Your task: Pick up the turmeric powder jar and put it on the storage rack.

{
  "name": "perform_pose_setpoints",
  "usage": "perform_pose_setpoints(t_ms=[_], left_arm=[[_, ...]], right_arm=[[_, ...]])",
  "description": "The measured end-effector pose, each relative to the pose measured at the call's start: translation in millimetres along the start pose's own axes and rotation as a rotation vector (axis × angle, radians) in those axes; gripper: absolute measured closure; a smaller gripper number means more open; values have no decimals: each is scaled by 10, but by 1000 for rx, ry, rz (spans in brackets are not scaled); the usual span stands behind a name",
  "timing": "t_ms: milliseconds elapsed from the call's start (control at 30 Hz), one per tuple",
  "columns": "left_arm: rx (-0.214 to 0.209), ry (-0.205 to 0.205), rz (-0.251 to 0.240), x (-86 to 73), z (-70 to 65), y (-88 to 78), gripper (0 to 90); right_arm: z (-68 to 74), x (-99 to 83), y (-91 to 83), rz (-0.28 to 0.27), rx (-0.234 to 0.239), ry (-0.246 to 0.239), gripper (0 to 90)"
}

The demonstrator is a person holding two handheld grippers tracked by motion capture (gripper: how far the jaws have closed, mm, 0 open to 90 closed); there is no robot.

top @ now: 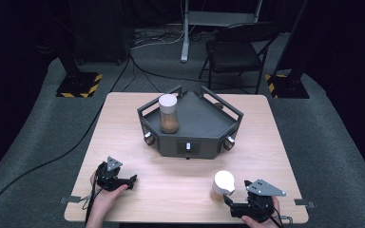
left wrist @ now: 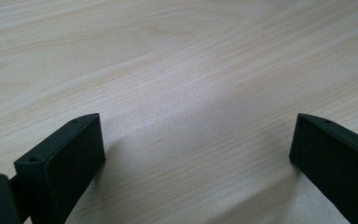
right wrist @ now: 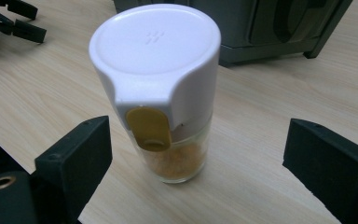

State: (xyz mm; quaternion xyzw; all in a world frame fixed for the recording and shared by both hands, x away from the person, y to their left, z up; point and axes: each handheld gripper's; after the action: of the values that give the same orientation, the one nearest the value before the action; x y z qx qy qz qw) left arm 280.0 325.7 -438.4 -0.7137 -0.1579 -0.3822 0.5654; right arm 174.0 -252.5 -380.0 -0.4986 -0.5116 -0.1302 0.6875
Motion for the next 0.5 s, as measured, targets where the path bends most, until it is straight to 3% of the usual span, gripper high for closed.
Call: perform_pose_setpoints(t_ms=[500], left_arm=[[1, -1, 0, -3, -5, -2, 30]], right_arm=[[80, 2, 163, -34, 17, -2, 93]])
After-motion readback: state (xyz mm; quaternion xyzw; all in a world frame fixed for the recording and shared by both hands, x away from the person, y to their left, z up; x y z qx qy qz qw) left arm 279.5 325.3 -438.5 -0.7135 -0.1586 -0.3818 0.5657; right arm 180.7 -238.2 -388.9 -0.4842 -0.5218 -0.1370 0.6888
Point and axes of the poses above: each handheld gripper's, and its own axes: y roughly forward along the jaws, x roughly out of its top, z roughly to its left, and after that the axes turned 5 degrees about -y, right-handed
